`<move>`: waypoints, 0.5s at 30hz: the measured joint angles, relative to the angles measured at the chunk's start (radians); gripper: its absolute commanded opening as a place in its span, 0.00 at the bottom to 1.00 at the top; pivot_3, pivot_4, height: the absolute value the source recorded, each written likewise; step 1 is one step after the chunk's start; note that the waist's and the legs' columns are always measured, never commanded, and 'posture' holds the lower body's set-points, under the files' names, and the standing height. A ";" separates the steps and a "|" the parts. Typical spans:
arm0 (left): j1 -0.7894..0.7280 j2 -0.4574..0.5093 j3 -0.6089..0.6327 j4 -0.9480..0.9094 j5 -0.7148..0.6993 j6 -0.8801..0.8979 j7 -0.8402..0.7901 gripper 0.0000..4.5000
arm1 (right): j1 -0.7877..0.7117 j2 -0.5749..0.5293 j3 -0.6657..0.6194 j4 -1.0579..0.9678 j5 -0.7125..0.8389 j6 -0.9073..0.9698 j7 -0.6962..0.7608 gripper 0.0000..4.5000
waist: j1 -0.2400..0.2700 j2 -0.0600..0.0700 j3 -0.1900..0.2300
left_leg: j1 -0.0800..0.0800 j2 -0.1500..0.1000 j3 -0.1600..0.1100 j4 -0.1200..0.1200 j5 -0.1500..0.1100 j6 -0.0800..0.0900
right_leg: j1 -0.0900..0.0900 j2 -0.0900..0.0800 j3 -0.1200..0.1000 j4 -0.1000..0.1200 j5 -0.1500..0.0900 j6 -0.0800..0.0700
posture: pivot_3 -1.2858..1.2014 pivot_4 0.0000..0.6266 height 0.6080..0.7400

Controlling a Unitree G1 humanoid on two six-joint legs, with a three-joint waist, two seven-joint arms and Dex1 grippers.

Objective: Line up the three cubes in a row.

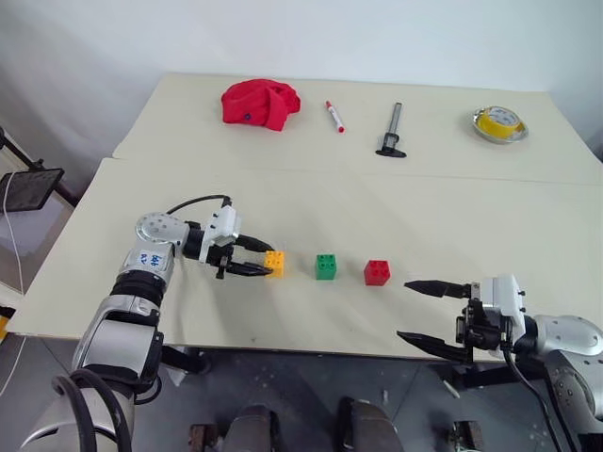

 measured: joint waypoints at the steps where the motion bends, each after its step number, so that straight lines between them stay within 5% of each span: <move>1: 0.000 0.004 0.008 -0.001 -0.003 0.000 0.000 0.81 | 0.000 0.000 0.000 0.000 0.000 0.001 -0.001 1.00 | 0.000 0.000 0.000 | 0.000 0.000 0.000 0.000 0.000 0.000 | 0.000 0.000 0.000 0.000 0.000 0.000 | 0.52 0.24 1.00; 3: 0.005 0.025 0.030 -0.010 -0.016 0.001 0.000 0.96 | -0.003 0.000 0.000 0.000 0.000 0.001 -0.003 1.00 | -0.001 0.000 0.000 | 0.000 0.000 0.000 0.000 0.000 0.000 | 0.000 0.000 0.000 0.000 0.000 0.000 | 0.52 0.24 1.00; 15: 0.320 0.336 0.231 -0.359 -0.124 0.111 0.025 0.96 | -0.287 -0.145 -0.015 0.208 -0.008 0.020 0.133 1.00 | -0.017 0.000 0.000 | 0.000 0.001 -0.003 0.000 0.000 0.000 | -0.001 -0.001 -0.001 0.002 0.000 0.000 | 0.52 0.24 1.00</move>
